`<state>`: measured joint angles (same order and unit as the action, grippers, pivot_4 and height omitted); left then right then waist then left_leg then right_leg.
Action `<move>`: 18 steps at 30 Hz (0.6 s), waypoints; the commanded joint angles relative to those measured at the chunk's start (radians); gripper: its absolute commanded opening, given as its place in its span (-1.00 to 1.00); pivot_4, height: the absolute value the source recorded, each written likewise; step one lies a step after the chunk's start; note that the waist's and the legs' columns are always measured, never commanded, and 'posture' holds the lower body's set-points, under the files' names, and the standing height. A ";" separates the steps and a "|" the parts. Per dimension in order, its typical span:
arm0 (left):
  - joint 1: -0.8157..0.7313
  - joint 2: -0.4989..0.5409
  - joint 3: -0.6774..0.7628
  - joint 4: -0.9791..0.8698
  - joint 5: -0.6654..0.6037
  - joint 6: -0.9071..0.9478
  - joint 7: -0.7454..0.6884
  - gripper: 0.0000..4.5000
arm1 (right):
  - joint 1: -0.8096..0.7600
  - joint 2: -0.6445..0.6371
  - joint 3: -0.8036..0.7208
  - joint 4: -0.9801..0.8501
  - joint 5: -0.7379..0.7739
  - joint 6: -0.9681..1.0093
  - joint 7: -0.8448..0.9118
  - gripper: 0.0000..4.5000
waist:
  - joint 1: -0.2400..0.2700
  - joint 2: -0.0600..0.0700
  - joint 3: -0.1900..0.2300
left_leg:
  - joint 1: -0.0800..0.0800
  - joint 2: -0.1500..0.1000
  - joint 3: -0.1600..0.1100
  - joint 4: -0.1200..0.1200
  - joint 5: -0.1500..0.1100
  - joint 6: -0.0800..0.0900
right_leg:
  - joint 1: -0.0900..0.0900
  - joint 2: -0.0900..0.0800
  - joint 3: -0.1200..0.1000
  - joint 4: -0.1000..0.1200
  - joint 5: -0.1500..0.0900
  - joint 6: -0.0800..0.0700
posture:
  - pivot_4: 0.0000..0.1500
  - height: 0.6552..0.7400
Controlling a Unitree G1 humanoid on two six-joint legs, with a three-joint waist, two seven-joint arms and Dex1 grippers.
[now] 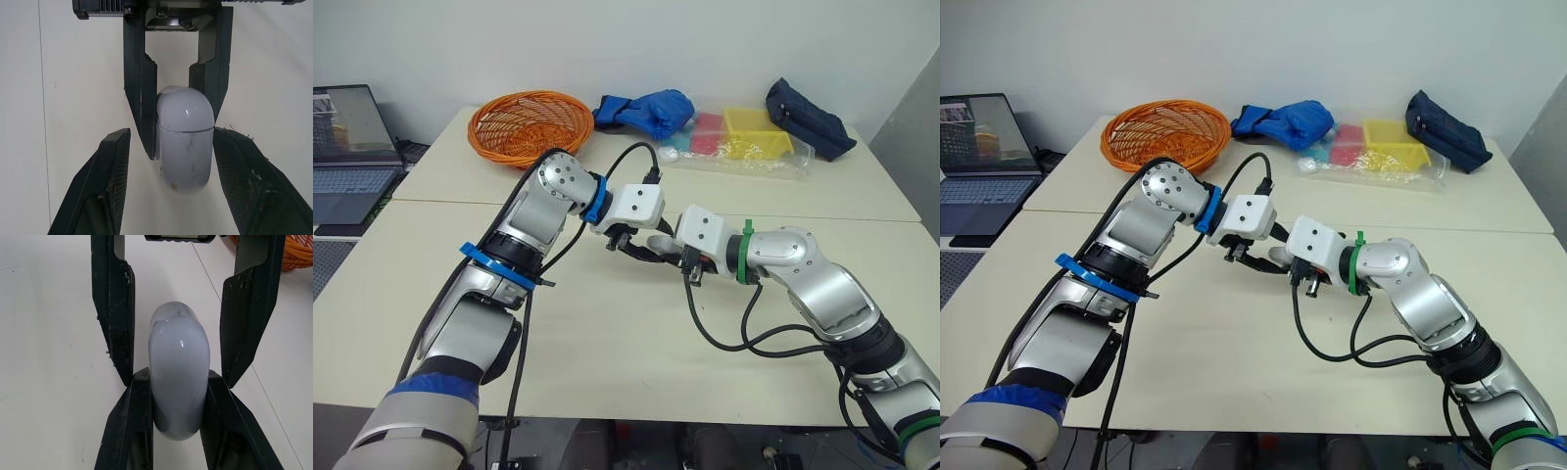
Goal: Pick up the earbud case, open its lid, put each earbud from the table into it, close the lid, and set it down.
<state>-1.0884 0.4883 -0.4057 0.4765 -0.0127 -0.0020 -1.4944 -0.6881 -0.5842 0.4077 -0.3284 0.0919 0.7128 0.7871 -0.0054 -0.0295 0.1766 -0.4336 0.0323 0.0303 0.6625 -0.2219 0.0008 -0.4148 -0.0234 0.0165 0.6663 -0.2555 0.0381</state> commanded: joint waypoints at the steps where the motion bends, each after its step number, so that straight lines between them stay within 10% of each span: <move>1: 0.001 0.007 0.007 -0.027 0.007 0.009 -0.008 -0.07 | -0.022 0.003 -0.018 -0.039 -0.007 0.000 0.005 -0.64 | 0.000 0.000 0.000 | 0.000 0.000 0.000 0.000 0.000 0.000 | 0.000 0.000 0.000 0.000 0.000 0.000 | 1.00 1.00; 18: 0.012 0.014 0.020 -0.088 -0.015 0.047 -0.029 -0.26 | -0.006 -0.008 -0.018 -0.025 -0.019 0.000 0.013 -0.64 | 0.000 0.000 0.000 | 0.000 0.000 0.000 0.000 0.000 0.000 | 0.000 0.000 0.000 0.001 0.000 0.000 | 1.00 1.00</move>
<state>-1.0653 0.5041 -0.4058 0.4292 -0.0010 0.0364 -1.4973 -0.6875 -0.5830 0.4081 -0.3301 0.0903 0.7201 0.8032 -0.0055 -0.0295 0.1766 -0.4335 0.0323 0.0301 0.6629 -0.2218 0.0007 -0.4148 -0.0234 0.0165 0.6672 -0.2555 0.0380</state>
